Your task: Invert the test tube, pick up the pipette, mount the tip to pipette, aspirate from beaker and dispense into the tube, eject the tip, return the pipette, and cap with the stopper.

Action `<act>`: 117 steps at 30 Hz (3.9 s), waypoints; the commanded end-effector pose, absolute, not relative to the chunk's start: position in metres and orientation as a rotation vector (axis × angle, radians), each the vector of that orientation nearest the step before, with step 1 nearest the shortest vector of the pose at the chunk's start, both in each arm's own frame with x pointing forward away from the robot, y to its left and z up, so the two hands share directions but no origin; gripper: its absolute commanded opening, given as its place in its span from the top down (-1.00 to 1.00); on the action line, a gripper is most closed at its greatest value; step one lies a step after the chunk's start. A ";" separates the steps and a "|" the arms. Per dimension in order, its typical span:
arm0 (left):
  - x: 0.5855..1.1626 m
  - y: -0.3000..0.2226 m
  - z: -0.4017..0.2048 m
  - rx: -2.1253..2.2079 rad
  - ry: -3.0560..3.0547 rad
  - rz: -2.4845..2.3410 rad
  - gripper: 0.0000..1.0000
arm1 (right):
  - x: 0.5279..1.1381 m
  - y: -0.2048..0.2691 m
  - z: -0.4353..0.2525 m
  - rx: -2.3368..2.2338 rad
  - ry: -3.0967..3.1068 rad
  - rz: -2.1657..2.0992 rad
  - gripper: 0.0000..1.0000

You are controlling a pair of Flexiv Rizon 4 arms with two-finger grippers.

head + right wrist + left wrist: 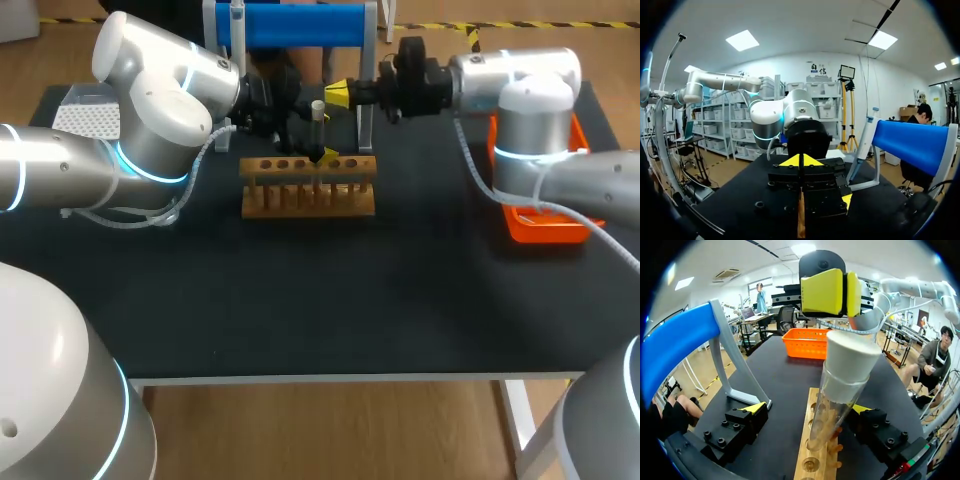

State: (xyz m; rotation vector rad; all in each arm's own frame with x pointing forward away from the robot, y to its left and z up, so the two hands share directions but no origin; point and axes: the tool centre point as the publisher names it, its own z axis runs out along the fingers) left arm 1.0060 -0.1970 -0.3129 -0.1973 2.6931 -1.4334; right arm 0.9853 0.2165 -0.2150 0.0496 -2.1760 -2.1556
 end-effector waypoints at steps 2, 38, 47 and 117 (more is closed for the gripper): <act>1.007 -0.197 -0.313 -0.196 2.698 -1.433 -1.00 | 0.987 0.220 -0.216 0.049 -2.173 -2.146 1.00; 1.005 -0.197 -0.311 -0.191 2.697 -1.395 -1.00 | 0.973 0.228 -0.218 0.046 -2.180 -2.110 1.00; 1.002 -0.198 -0.309 -0.183 2.692 -1.393 -1.00 | 0.973 0.228 -0.218 0.027 -2.184 -2.110 1.00; 0.994 -0.201 -0.307 -0.165 2.699 -1.384 -1.00 | 0.980 0.142 -0.213 -0.025 -2.471 -2.094 -1.00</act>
